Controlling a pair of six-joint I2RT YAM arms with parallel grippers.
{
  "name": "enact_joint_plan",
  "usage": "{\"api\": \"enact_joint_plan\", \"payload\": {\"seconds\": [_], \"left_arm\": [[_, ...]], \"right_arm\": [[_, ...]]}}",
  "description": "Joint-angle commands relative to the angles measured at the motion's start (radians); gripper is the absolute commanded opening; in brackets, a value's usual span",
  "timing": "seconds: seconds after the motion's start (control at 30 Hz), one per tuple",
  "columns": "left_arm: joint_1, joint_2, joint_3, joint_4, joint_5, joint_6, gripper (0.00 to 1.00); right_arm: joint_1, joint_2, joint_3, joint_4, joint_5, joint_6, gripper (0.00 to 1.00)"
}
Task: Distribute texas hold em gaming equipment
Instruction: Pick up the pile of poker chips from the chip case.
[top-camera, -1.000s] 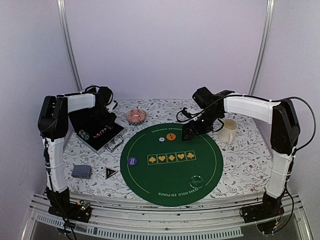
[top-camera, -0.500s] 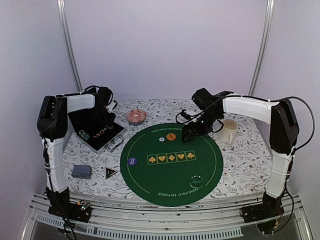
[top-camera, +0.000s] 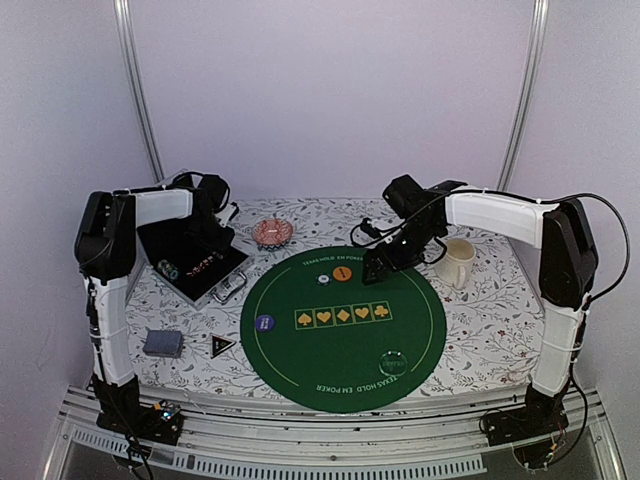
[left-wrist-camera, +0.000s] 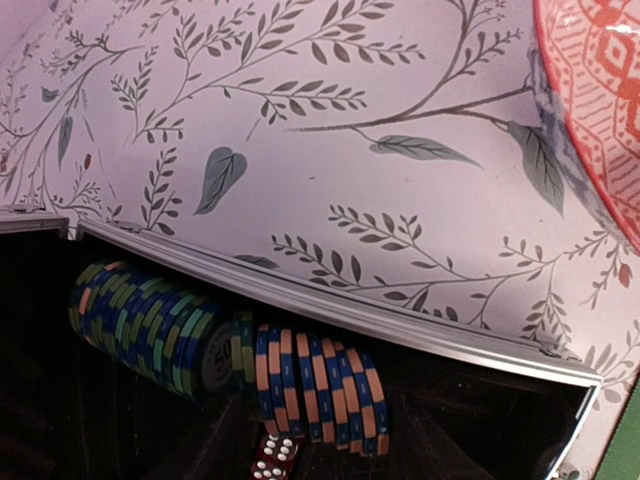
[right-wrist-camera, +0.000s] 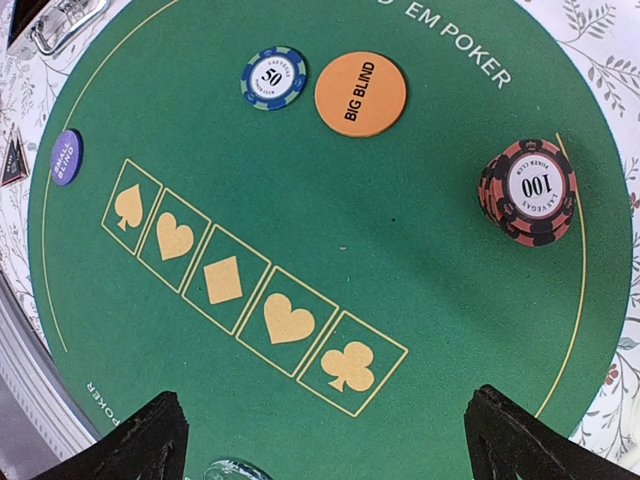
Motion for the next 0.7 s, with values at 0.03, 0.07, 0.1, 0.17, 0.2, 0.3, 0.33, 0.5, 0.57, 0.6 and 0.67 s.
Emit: {"api": "enact_joint_plan", "payload": {"seconds": [0.03,0.07,0.1,0.17,0.2,0.3,0.33,0.5,0.57,0.6,0.67], "left_arm": [[-0.014,-0.009,-0.015,0.007,0.025,0.018,0.49],[-0.013,-0.006,-0.013,0.006,0.024,0.017,0.5],[-0.014,-0.005,-0.012,0.006,0.018,0.016,0.51],[-0.014,-0.007,-0.011,0.006,0.01,0.015,0.52],[-0.014,-0.009,-0.011,0.006,0.008,0.015,0.53],[-0.013,-0.018,-0.011,0.008,-0.001,0.017,0.54],[-0.013,-0.02,-0.011,0.009,-0.009,0.017,0.55],[-0.013,-0.029,-0.014,0.012,-0.031,0.014,0.57],[-0.011,-0.029,-0.013,0.014,-0.036,0.014,0.58],[-0.012,-0.028,-0.014,0.014,-0.037,0.014,0.58],[-0.01,-0.025,-0.013,0.014,-0.046,0.013,0.58]], "right_arm": [[0.008,0.029,0.024,-0.01,-0.012,-0.008,0.99],[0.007,0.029,0.023,-0.011,-0.012,-0.008,0.99],[0.007,0.029,0.023,-0.011,-0.012,-0.008,0.99],[0.007,0.029,0.021,-0.014,-0.013,-0.009,0.99],[0.007,0.03,0.021,-0.014,-0.013,-0.011,0.99],[0.007,0.035,0.023,-0.014,-0.018,-0.012,0.99],[0.007,0.037,0.024,-0.015,-0.02,-0.012,0.99],[0.008,0.044,0.032,-0.023,-0.025,-0.013,0.99],[0.007,0.045,0.033,-0.025,-0.026,-0.013,0.99],[0.007,0.045,0.034,-0.025,-0.027,-0.014,0.99],[0.008,0.045,0.033,-0.027,-0.028,-0.014,0.99]]}}
